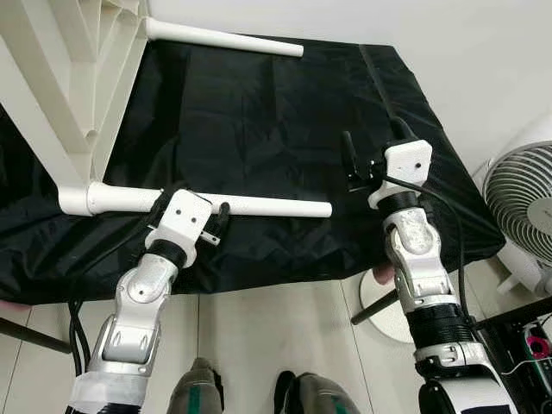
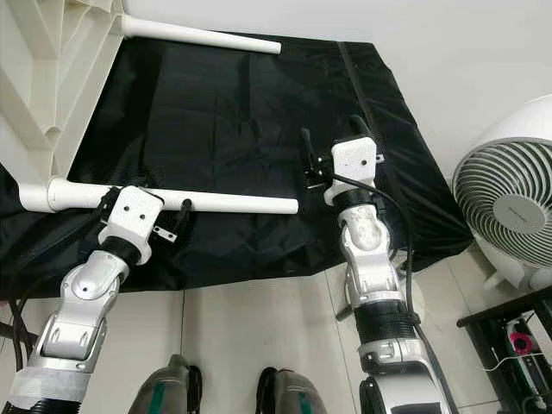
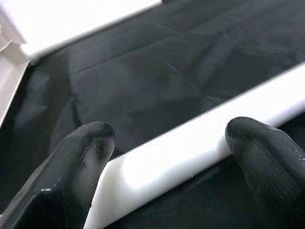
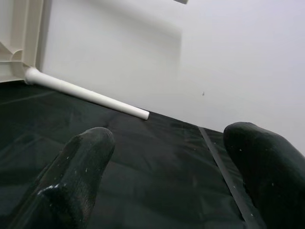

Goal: Building children table

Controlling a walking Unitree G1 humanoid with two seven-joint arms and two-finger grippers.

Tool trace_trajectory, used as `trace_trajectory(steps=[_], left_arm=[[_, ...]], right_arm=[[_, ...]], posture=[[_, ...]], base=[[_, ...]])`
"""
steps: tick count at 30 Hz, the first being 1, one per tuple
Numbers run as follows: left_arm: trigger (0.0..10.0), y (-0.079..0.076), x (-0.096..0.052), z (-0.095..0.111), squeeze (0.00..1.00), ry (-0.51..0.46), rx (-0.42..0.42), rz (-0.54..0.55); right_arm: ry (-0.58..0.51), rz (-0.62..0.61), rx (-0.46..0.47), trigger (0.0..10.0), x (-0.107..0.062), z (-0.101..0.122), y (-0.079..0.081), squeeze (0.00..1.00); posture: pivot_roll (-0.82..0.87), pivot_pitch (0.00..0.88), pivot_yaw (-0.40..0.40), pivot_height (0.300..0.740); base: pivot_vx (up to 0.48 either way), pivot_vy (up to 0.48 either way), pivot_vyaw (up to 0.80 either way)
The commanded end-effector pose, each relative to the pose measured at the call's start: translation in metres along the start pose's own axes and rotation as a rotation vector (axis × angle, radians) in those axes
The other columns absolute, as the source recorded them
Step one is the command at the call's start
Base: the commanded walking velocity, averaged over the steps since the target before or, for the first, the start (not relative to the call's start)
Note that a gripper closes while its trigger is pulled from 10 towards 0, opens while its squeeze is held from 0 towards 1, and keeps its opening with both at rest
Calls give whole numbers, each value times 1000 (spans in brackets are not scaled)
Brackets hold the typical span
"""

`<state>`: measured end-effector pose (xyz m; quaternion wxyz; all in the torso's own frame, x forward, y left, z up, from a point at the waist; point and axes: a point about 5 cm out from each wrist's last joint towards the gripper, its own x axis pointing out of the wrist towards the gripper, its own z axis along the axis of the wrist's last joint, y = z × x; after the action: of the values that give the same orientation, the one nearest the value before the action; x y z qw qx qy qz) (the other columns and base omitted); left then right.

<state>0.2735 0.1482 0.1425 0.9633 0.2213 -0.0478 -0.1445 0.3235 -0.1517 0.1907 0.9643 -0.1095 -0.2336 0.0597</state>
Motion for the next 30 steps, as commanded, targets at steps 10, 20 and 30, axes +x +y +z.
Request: trace_trajectory(steps=[10,20,30], left_arm=[[10000,3,8,-13,0,61,154,-51],[10000,13,38,-2,0,64,207,62],[10000,7,38,2,0,31,199,71]], right_arm=[[21,-44,-7,10000,-8,-1,-8,0],[34,-57,0,10000,-12,-2,-6,0],[44,-55,3,10000,-14,-4,-3,0]], posture=[[117,106,-24,740],[107,101,-9,740],[118,94,-10,740]], base=[[0,0,0],[0,0,0],[0,0,0]])
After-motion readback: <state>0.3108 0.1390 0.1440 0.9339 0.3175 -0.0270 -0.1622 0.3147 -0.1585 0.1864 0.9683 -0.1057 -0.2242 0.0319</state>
